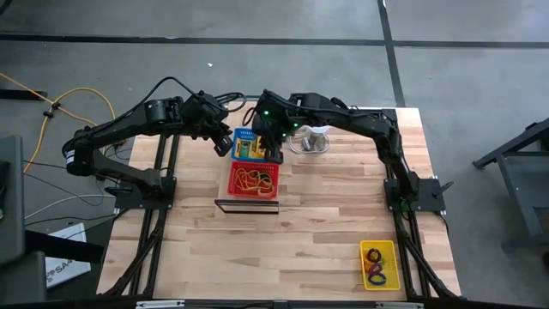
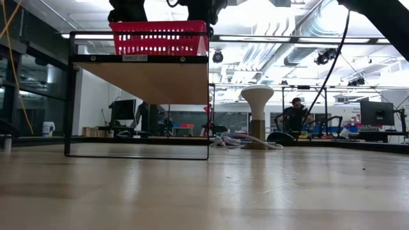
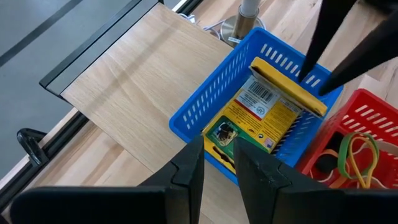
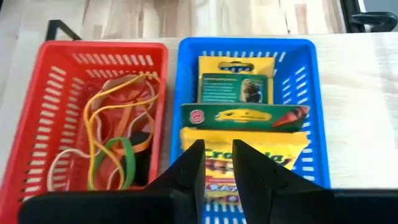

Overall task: Pick & Place Office Desk Supplies
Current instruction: Put the blue bin on the shelf, then put the yellow bin on the shelf

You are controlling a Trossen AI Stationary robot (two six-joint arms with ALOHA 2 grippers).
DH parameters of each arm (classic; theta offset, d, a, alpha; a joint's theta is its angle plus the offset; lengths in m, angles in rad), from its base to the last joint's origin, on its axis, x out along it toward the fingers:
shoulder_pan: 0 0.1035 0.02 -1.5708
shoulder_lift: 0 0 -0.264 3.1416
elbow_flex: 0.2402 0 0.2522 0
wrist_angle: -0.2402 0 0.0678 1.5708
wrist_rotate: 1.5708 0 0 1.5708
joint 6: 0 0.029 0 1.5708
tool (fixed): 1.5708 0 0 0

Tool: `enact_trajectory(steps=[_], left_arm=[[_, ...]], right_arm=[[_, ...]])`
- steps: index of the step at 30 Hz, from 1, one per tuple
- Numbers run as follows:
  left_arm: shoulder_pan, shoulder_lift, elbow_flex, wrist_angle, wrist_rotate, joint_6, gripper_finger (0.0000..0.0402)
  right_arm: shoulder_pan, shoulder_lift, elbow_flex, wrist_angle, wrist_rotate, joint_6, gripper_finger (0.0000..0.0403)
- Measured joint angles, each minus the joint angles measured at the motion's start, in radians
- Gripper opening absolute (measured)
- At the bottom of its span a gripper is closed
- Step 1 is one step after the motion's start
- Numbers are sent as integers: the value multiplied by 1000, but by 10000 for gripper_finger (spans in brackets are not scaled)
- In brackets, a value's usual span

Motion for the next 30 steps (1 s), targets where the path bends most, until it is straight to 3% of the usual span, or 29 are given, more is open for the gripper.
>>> enact_trajectory(steps=[8,18,30], left_arm=[[0,0,0,0,-1,0,84],[0,0,0,-2,-3,0,84],[0,0,0,-2,-3,0,84]], right_arm=[[-5,0,-4,6,-15,16,68],[-16,0,-122,92,-41,17,68],[-16,-12,-126,138,-44,11,68]])
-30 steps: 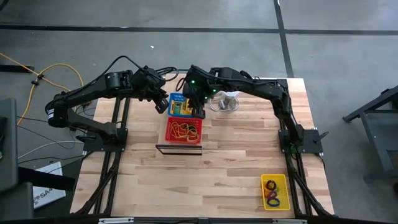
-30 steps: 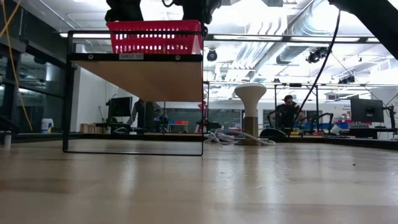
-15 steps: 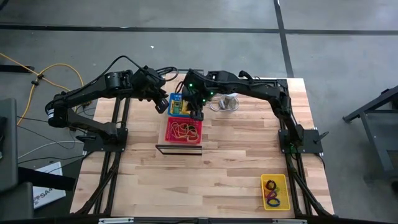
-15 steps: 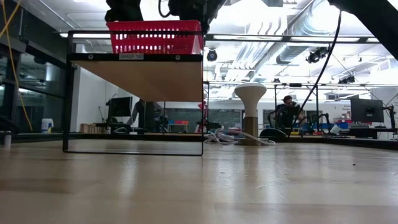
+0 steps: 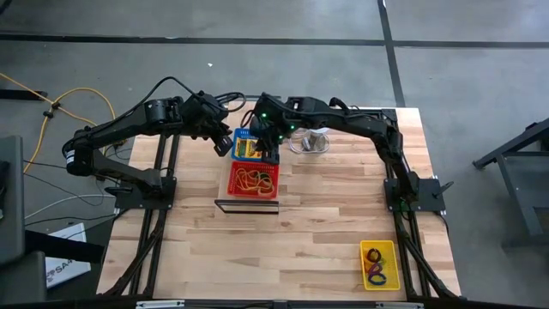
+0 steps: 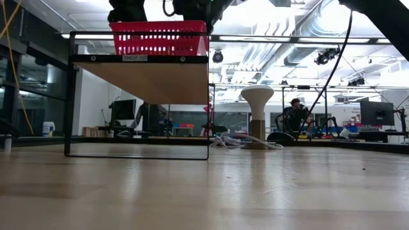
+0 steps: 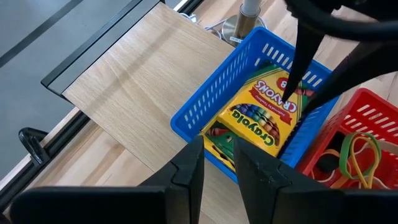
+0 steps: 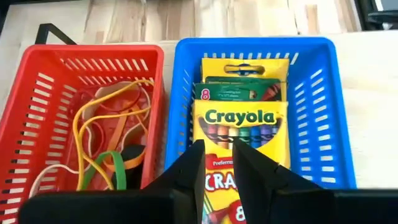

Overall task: Pick & Place Office Desk Supplies
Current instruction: Put the yellow bin on the shelf

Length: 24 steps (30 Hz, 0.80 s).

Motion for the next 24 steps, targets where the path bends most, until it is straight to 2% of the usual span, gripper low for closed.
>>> enact_trajectory(steps=[7,15,20,24], left_arm=[[0,-2,0,-6,0,9,84],[-35,-28,0,-115,52,2,84],[-137,-64,0,-148,70,-34,84],[-265,-106,-1,-156,2,-115,84]], right_arm=[[8,-23,2,-10,6,-8,68],[5,-161,3,-219,10,11,68],[14,-255,4,-377,16,96,68],[23,-303,4,-534,20,181,68]])
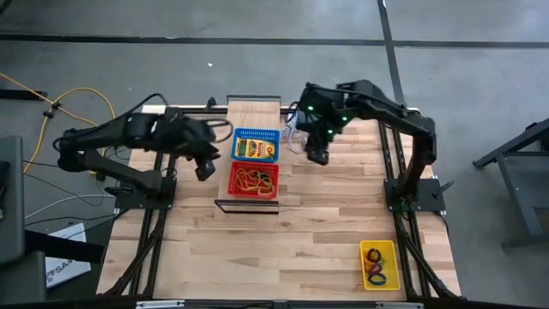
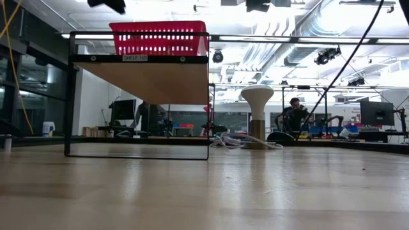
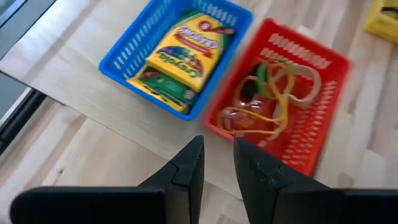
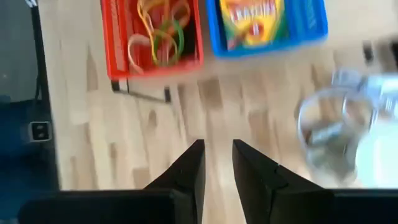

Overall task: Pick & Place Office Desk Supplies
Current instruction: Put the yellow bin on the shelf

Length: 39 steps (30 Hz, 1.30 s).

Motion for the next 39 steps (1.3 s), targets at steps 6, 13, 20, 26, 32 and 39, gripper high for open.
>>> enact_trajectory(steps=[6,13,20,26,32,39], left_arm=[[-225,-38,-30,-6,-119,-145,84],[-403,-23,-150,8,-227,-300,84],[-515,20,-251,82,-293,-435,84],[-582,83,-277,194,-295,-471,84],[-622,157,-277,272,-295,-474,84],[-623,221,-277,345,-295,-486,84]], right_arm=[[59,-77,-100,-19,-14,126,68],[214,-195,-385,16,37,195,68],[391,-263,-676,159,47,331,68],[566,-271,-861,259,54,463,68],[735,-269,-986,324,98,596,68],[892,-269,-1008,344,141,730,68]])
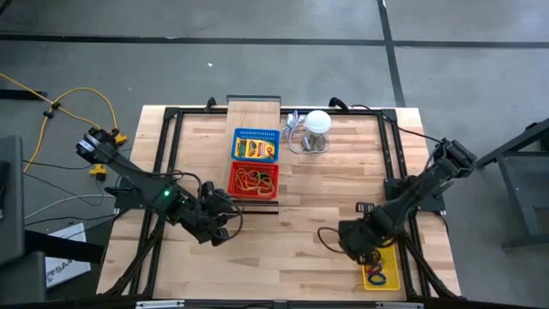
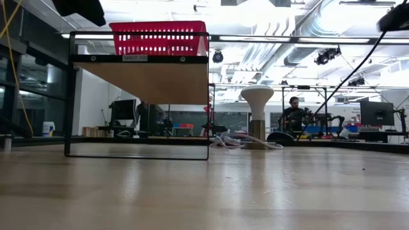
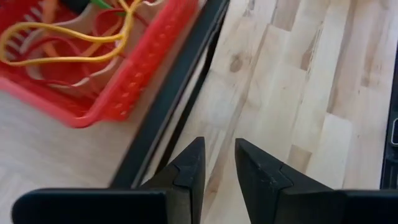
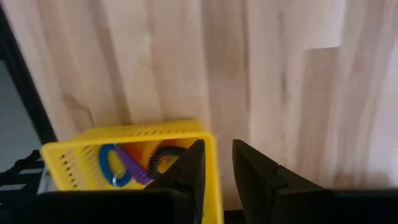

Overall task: Pick & Place Office Desk Supplies
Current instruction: Put the yellow bin on the shelf

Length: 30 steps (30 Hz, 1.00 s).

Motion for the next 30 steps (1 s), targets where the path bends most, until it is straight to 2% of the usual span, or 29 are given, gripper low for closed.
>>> enact_trajectory(steps=[15,23,30], left_arm=[[-24,32,0,160,4,0,84],[-45,32,0,186,3,-2,84],[-45,32,0,207,2,-2,84]], right_arm=[[232,0,-16,2,148,225,68],[279,-6,-162,22,132,290,68],[261,-124,-281,176,127,305,68]])
